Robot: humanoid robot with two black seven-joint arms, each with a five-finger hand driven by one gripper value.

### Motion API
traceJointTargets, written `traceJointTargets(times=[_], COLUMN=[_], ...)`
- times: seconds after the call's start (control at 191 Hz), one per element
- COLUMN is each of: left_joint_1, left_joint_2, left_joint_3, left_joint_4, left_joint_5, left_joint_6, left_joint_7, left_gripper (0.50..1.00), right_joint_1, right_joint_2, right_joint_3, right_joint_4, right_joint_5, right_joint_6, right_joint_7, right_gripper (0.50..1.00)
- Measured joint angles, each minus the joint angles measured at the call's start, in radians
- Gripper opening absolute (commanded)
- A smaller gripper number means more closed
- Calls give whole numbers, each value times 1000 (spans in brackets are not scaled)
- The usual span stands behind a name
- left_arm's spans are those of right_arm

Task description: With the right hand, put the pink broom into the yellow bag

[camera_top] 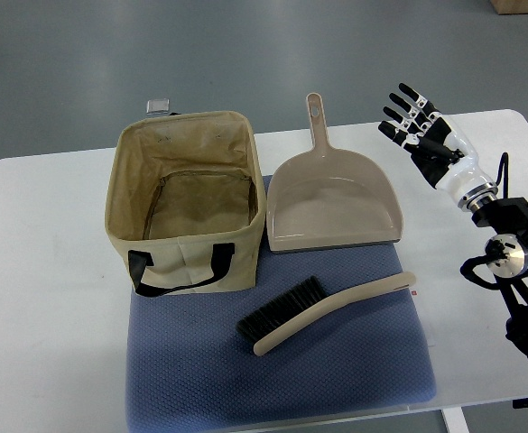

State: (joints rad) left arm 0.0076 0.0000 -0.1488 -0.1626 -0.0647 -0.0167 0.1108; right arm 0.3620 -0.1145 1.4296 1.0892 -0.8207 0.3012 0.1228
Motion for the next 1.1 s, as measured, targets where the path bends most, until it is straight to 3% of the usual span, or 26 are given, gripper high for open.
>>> traceJointTargets(times=[0.8, 1.098], left_joint_1=[0, 0], left_joint_2=[0, 0], left_joint_3=[0, 0], left_joint_4=[0, 0], left_joint_5=[0, 0], left_joint_6=[0, 0], left_joint_7=[0, 0], left_gripper=[1000, 1000], right_joint_1=[13, 27], right_joint_2=[-41, -183], right_joint_3=[-18, -130], right_joint_4=[0, 31], right_joint_5=[-12, -88], right_joint_6=[97, 149], right_joint_7=[2, 5], right_gripper=[930, 928])
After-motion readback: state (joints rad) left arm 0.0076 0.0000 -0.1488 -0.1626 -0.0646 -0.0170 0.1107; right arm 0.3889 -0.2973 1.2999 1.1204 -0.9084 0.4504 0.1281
